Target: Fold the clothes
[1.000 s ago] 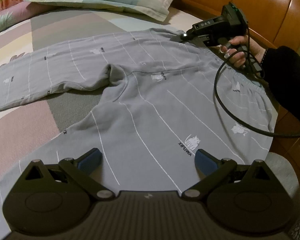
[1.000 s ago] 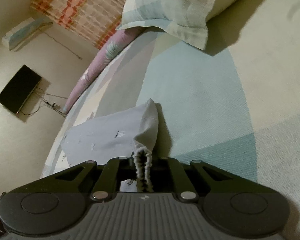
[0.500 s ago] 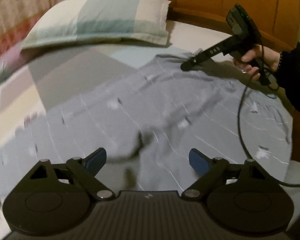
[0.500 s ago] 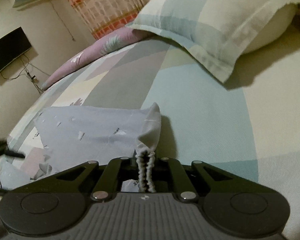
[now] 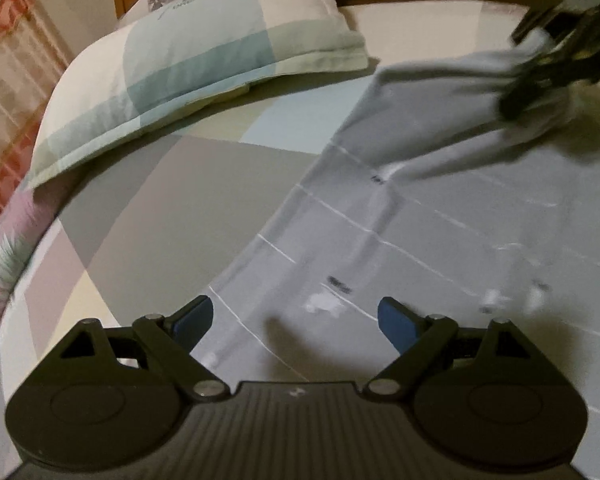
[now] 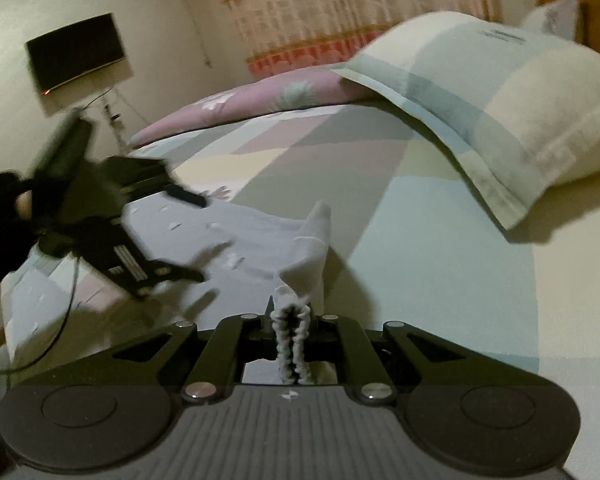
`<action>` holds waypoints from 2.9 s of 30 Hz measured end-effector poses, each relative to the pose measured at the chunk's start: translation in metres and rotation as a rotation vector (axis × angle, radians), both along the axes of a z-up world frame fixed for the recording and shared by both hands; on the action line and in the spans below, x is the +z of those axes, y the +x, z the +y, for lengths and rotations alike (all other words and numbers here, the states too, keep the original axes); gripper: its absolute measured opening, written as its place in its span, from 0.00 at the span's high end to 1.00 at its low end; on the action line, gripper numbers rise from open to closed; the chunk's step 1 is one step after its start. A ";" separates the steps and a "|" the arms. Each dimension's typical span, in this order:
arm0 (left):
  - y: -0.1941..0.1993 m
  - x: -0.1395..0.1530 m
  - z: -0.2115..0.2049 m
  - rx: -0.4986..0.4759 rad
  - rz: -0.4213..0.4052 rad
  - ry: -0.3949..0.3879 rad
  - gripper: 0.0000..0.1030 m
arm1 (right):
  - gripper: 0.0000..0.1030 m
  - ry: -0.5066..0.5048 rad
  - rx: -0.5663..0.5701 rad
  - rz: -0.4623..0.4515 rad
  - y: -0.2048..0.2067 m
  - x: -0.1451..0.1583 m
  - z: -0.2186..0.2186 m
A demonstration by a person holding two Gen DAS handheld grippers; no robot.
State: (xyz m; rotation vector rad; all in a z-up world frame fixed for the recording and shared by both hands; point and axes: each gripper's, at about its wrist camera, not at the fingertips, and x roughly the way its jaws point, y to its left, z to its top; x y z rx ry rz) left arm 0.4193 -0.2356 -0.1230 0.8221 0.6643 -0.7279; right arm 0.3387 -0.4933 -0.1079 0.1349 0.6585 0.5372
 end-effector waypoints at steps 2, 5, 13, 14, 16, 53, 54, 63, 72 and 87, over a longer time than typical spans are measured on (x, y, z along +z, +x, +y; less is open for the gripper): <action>0.006 -0.006 -0.003 -0.018 -0.031 0.019 0.13 | 0.91 -0.018 0.026 -0.019 -0.006 0.004 0.007; 0.010 -0.014 -0.007 -0.045 -0.061 0.034 0.13 | 0.91 -0.046 0.060 -0.049 -0.016 0.009 0.016; 0.018 -0.017 -0.007 -0.046 -0.077 -0.006 0.10 | 0.91 -0.155 0.227 -0.110 -0.056 0.012 0.041; 0.017 -0.017 -0.007 -0.054 -0.087 -0.004 0.10 | 0.91 -0.169 0.235 -0.107 -0.060 0.011 0.042; 0.013 -0.018 -0.006 -0.066 -0.110 -0.001 0.11 | 0.90 -0.196 0.248 -0.101 -0.068 0.009 0.045; -0.053 -0.008 0.029 -0.347 -0.401 0.214 0.99 | 0.90 -0.228 0.106 -0.048 -0.070 0.004 0.028; -0.058 -0.003 0.031 -0.344 -0.396 0.215 0.99 | 0.90 -0.248 0.099 -0.054 -0.071 0.005 0.029; -0.122 0.040 0.047 -0.320 -0.374 0.178 0.99 | 0.90 -0.326 0.047 -0.089 -0.083 0.016 0.027; -0.183 0.065 0.049 -0.379 -0.353 0.124 0.99 | 0.88 -0.339 0.050 -0.102 -0.101 0.023 0.019; -0.241 0.013 0.042 -0.497 -0.115 0.199 1.00 | 0.78 -0.486 0.187 -0.046 -0.135 0.000 0.042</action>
